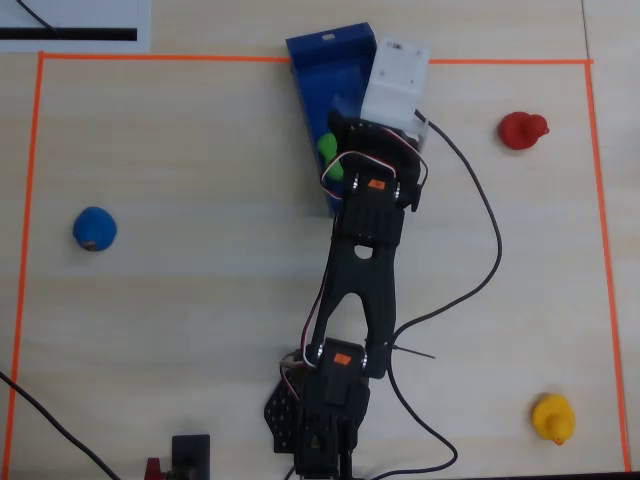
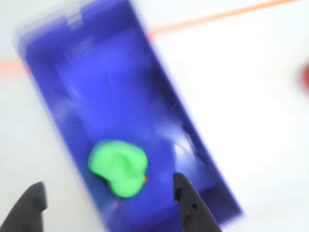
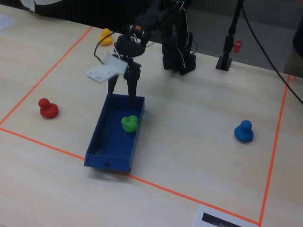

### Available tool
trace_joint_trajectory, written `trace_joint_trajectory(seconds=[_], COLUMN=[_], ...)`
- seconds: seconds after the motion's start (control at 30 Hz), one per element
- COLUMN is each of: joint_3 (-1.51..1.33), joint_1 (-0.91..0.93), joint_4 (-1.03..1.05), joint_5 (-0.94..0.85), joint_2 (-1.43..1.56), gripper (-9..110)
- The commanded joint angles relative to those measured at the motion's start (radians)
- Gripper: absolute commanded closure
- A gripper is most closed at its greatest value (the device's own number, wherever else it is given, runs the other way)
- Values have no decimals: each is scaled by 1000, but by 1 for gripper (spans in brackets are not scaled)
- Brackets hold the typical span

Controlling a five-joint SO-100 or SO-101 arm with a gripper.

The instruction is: Grasp green duck and put it into box.

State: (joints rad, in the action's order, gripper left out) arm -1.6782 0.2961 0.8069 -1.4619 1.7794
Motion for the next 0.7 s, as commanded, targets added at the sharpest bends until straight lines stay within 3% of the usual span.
trace_joint_trajectory(seconds=[0.0,0.13,0.23,0.43,0.57,0.67], joint_3=[6,-428,-830,-1308,-1408,-1422], joint_1=[-37,-143,-245,-371,-379,-374], joint_4=[75,-103,-179,127,403,471], joint_5=[63,54,17,-38,-58,-61], joint_2=[310,641,905,1358,1531,1531], gripper=[73,95,101,101,101,101])
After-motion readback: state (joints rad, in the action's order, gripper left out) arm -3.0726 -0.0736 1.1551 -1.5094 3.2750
